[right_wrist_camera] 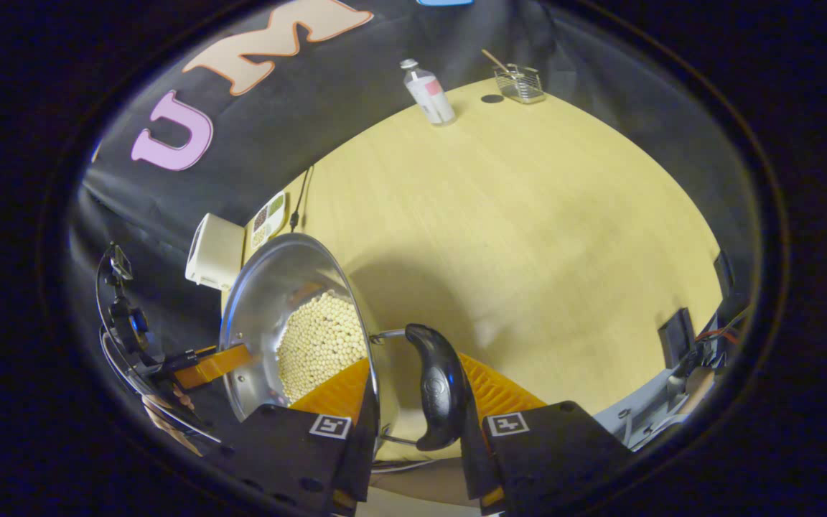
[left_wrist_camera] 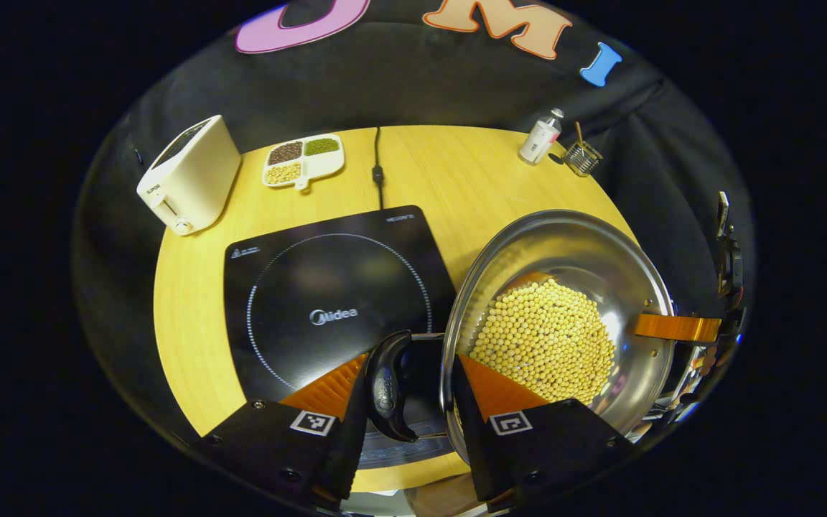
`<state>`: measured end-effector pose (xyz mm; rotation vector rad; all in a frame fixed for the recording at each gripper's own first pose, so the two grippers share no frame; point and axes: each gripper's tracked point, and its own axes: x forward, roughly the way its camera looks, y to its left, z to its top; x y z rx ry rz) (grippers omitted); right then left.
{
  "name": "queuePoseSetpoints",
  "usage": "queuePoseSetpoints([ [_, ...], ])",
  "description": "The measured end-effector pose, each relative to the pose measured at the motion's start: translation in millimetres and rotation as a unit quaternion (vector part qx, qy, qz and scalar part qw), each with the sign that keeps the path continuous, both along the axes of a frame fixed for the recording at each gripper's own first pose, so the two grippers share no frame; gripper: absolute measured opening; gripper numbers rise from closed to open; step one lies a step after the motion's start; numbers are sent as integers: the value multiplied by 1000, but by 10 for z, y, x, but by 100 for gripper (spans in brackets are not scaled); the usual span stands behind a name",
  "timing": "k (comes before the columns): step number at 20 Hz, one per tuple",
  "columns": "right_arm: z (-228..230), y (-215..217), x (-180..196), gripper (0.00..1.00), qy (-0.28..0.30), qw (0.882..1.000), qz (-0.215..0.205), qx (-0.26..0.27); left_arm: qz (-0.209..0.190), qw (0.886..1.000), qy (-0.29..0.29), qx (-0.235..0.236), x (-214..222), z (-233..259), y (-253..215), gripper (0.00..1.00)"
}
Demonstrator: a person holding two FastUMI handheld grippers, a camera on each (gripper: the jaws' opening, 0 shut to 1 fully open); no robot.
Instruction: First push the handle of the pot to place it horizontally, then grasp the pot with both hands and set it on the induction cooktop.
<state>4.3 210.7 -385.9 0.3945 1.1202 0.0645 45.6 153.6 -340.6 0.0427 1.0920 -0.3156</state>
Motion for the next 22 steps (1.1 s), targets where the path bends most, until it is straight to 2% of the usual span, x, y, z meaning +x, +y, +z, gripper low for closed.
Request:
queuePoseSetpoints([
  [3, -18, 300, 35, 54, -6, 1000, 8, 8, 13, 1000, -4, 3, 34, -36, 273, 64],
  [5, -53, 485, 70, 48, -8, 1000, 12, 15, 22, 1000, -6, 8, 52, -36, 465, 64],
  [9, -142, 876, 166, 47, -15, 999, 27, 27, 45, 999, -12, 23, 116, -70, 830, 65],
  [14, -217, 1339, 367, 46, -32, 996, 48, 67, 81, 996, -26, 36, 194, -102, 1236, 65],
  [17, -283, 1531, 469, 43, -44, 994, 62, 82, 99, 994, -35, 42, 238, -126, 1416, 64],
  [22, -343, 1709, 596, 42, -62, 991, 61, 99, 114, 991, -47, 46, 345, -160, 1574, 64],
])
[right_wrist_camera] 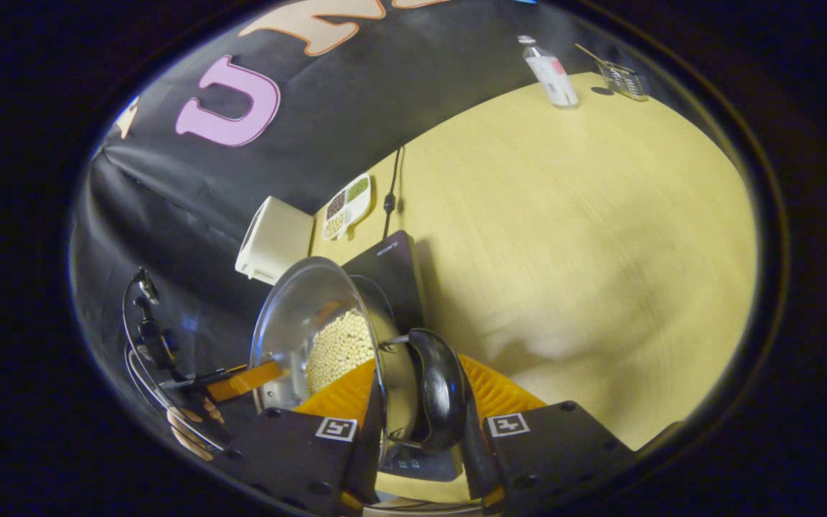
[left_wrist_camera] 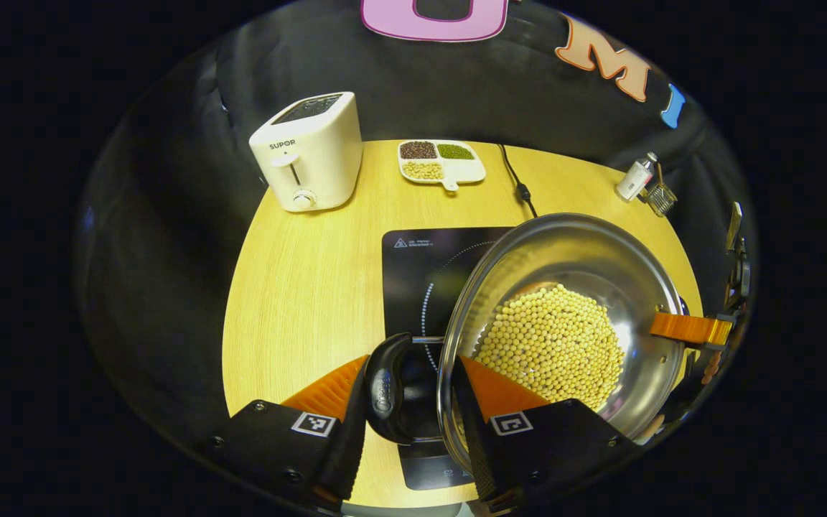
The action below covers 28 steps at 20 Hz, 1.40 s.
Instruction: First push the handle of the pot to place it horizontally, then grasp the pot with both hands and set it on the induction cooktop.
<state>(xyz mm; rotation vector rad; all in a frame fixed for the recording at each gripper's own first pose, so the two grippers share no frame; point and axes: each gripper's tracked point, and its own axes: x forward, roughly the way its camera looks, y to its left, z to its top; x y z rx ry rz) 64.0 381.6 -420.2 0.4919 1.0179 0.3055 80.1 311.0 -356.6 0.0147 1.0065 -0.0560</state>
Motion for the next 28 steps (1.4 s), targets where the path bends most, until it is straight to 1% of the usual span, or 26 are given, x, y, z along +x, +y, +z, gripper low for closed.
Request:
queuePoseSetpoints([
  [8, -54, 155, 166, 42, -31, 999, -11, 22, 3, 1000, -17, 21, 160, 1, 130, 63],
  [12, -76, 208, 221, 41, -33, 999, -20, 33, 0, 999, -22, 31, 198, 33, 174, 63],
  [19, -62, 205, 304, 42, -45, 998, -25, 36, 0, 999, -28, 27, 251, 15, 173, 64],
  [20, -65, 205, 310, 51, -45, 998, -24, 36, 0, 999, -30, 26, 264, 10, 171, 64],
  [21, -79, 213, 321, 52, -44, 998, -24, 36, 0, 999, -31, 24, 268, 0, 162, 65],
  [22, -81, 212, 325, 44, -44, 998, -24, 36, 2, 999, -31, 23, 265, -10, 164, 64],
  [28, -83, 207, 331, 45, -46, 998, -21, 37, 5, 999, -32, 23, 237, -7, 163, 66],
])
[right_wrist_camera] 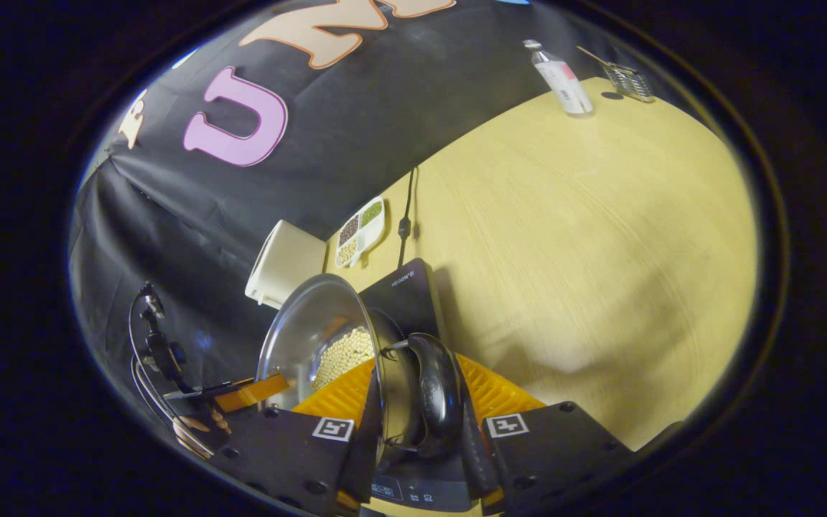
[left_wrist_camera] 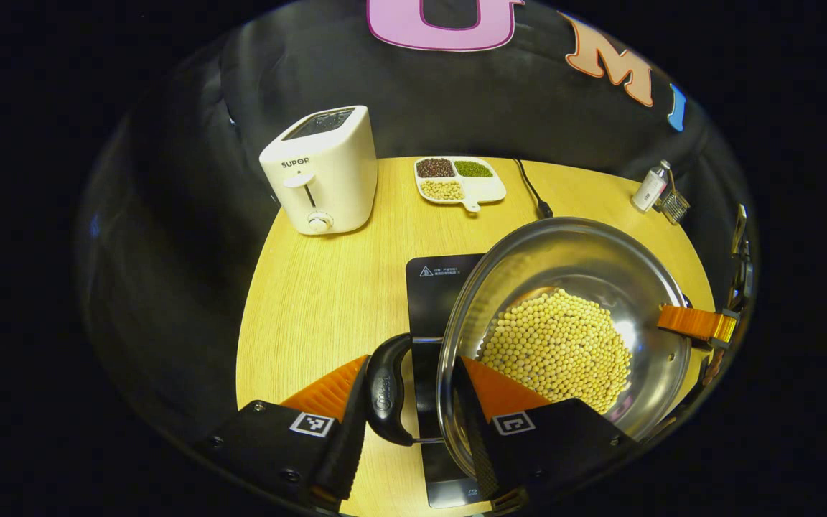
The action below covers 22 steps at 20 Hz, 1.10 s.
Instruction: First push the handle of the pot to place it horizontally, then grasp the pot with both hands and set it on the induction cooktop.
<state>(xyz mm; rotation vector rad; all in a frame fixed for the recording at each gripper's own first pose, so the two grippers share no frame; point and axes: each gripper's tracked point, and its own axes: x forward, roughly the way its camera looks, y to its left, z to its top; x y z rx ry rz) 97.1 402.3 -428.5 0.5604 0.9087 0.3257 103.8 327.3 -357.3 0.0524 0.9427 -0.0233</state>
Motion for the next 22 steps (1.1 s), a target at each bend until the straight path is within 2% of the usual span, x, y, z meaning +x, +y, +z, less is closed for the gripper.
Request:
queuePoseSetpoints([
  [4, -3, 1, -5, 46, 4, 1000, 0, 2, 9, 1000, -2, -2, -19, 3, 2, 68],
  [8, 44, 7, -32, 45, 6, 1000, 11, 13, 27, 999, -29, -2, 30, 65, 7, 71],
  [9, 98, -16, -2, 53, -1, 1000, 12, 15, 31, 999, -38, 2, 36, 99, 20, 72],
  [10, 154, -55, 24, 68, -11, 1000, 10, 14, 34, 998, -51, 5, 60, 147, 27, 75],
  [12, 266, -132, 98, 99, -32, 999, 5, 12, 39, 996, -74, 3, 114, 211, 3, 100],
  [13, 322, -178, 117, 93, -41, 999, 3, 11, 41, 996, -82, 3, 83, 265, 2, 96],
  [21, 644, -443, 96, 92, -82, 997, -2, -8, 46, 990, -133, 2, 30, 582, -169, 96],
  [22, 673, -479, 84, 100, -86, 996, -2, -12, 45, 989, -138, -1, 8, 624, -211, 96],
])
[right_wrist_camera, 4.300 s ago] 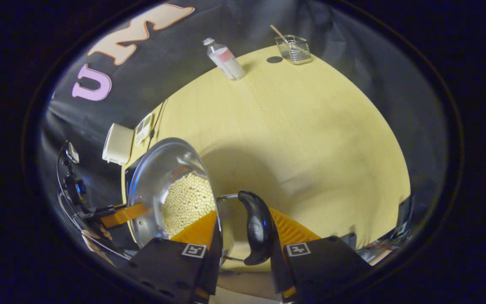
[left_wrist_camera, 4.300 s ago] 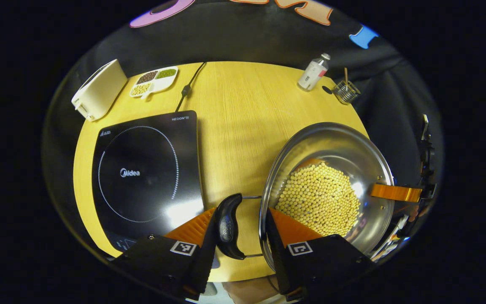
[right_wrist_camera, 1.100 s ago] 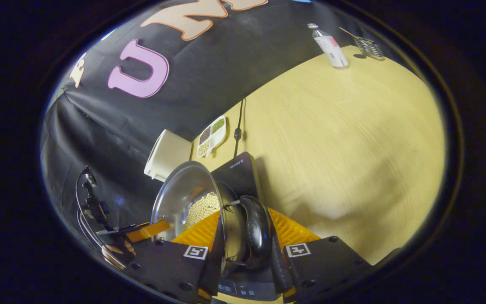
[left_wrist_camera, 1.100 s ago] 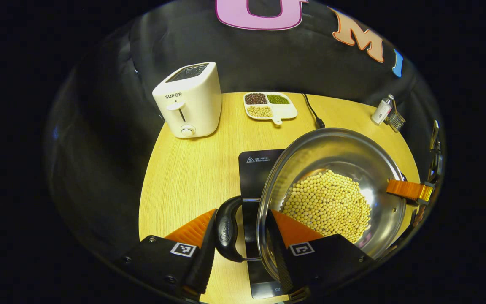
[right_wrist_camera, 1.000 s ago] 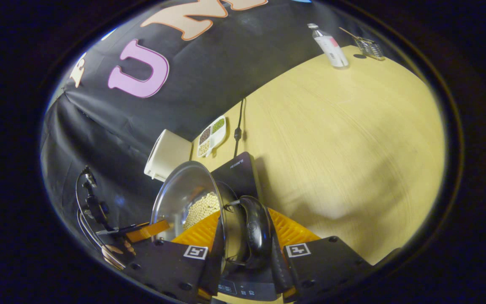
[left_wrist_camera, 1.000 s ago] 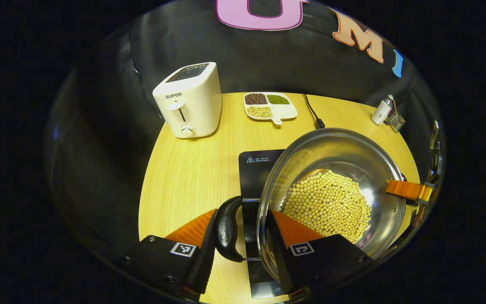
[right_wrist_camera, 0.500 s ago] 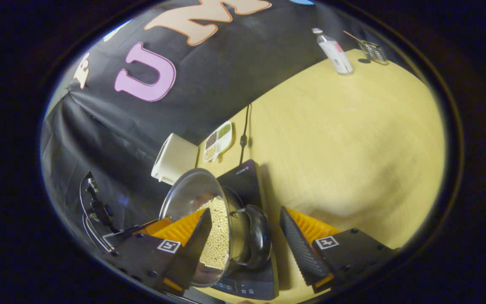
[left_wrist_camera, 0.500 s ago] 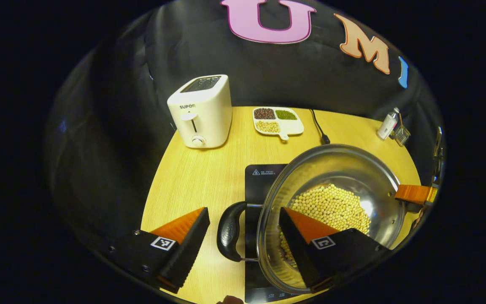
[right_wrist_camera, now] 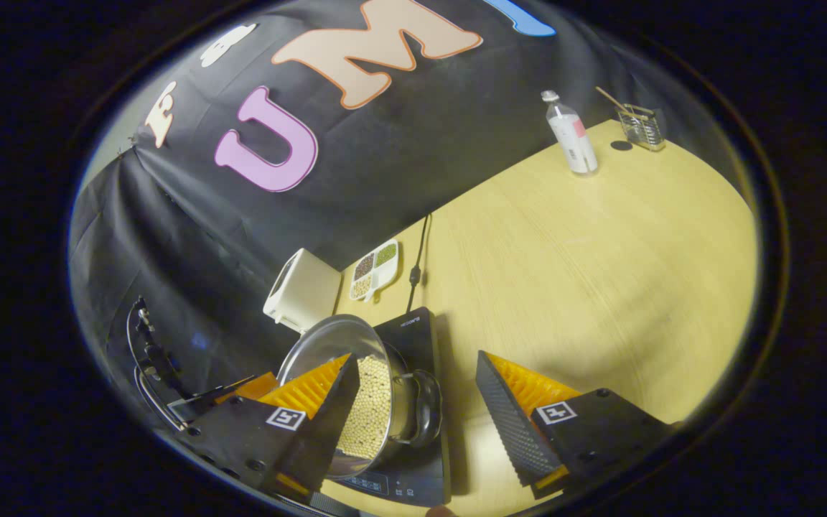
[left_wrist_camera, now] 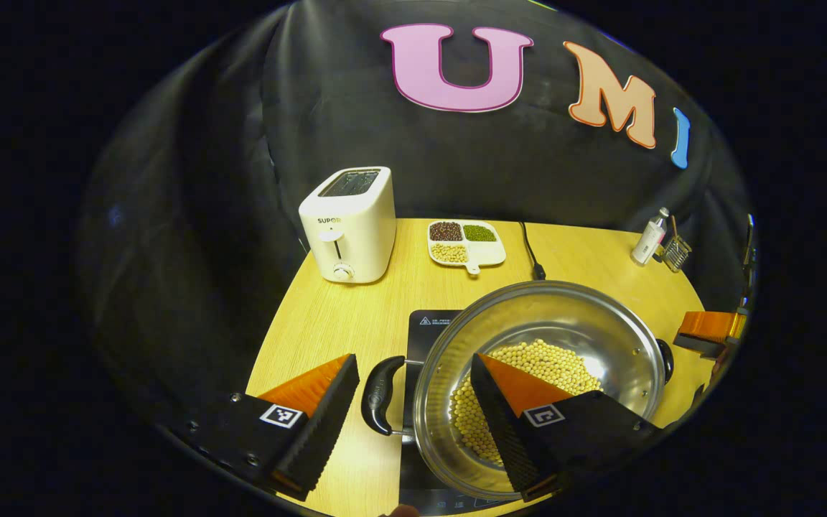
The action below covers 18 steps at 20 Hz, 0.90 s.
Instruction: First push the handle of the pot to place it horizontally, then grasp the pot with both hands and set it on the induction cooktop.
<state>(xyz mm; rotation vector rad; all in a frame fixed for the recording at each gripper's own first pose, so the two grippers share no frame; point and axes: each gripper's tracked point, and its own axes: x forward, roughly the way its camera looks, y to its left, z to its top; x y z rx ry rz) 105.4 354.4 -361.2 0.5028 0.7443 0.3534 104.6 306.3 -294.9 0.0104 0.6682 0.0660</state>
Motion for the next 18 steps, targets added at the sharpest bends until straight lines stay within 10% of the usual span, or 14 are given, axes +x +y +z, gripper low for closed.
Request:
queuePoseSetpoints([
  [7, 400, -577, -166, 92, -43, 998, 8, -45, -21, 999, -39, 18, -196, 433, -560, 97],
  [18, 1997, -2666, -91, 99, -201, 972, -76, -96, -60, 986, -154, -22, -584, 1537, -2604, 97],
])
